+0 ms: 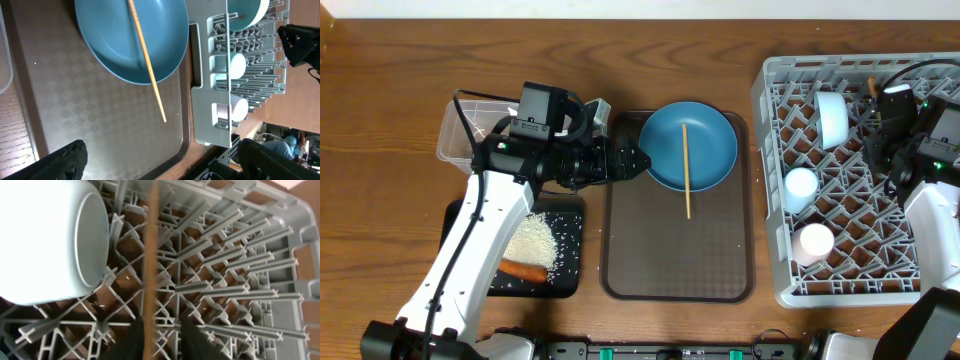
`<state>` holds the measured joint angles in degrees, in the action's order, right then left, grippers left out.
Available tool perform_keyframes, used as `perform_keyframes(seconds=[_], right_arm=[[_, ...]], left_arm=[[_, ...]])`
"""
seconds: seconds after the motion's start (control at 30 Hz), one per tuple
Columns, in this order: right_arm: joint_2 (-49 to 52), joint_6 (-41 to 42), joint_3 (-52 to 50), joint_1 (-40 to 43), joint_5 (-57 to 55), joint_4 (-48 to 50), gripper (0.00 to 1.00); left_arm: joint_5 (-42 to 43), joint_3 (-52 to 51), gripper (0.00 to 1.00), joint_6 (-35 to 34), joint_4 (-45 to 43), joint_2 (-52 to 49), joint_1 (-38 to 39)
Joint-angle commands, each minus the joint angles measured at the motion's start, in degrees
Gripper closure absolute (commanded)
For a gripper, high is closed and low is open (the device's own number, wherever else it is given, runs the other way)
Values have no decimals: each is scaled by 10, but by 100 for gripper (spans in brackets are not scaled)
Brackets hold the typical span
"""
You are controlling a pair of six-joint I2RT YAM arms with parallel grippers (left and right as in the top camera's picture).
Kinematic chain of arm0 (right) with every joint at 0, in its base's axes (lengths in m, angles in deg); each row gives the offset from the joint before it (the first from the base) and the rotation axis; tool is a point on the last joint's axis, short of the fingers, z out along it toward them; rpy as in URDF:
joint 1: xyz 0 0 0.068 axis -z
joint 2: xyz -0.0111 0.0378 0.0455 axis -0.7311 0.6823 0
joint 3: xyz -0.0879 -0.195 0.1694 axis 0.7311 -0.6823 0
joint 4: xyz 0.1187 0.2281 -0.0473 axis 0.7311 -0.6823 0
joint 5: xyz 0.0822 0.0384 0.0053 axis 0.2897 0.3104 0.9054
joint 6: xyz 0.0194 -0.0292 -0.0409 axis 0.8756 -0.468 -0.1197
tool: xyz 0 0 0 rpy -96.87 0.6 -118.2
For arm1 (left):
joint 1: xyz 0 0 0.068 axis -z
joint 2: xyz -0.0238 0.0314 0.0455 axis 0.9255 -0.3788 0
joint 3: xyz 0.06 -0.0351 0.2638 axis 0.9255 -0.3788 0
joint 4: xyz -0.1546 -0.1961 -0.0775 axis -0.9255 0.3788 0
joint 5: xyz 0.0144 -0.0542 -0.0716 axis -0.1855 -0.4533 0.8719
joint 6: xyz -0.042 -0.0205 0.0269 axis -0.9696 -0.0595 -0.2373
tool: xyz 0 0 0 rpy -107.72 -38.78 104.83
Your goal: Sort waste into correct bins and load items into the dishwasher rack
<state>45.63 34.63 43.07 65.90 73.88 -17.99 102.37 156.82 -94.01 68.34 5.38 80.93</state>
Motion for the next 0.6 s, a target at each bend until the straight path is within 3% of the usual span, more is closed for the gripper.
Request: perform_keyframes(seconds=[0.0, 0.2, 0.43, 0.57], right_arm=[[4, 3, 0, 3, 4, 4, 69], [4, 61, 0, 3, 3, 19, 69], [-24, 273, 3, 1, 95, 32, 81], [-57, 390, 4, -14, 157, 17, 79]], left_arm=[[-5, 3, 2, 5, 1, 5, -2], [-5, 3, 2, 5, 1, 5, -2], [-5, 3, 2, 5, 1, 5, -2], [-5, 3, 2, 5, 1, 5, -2]])
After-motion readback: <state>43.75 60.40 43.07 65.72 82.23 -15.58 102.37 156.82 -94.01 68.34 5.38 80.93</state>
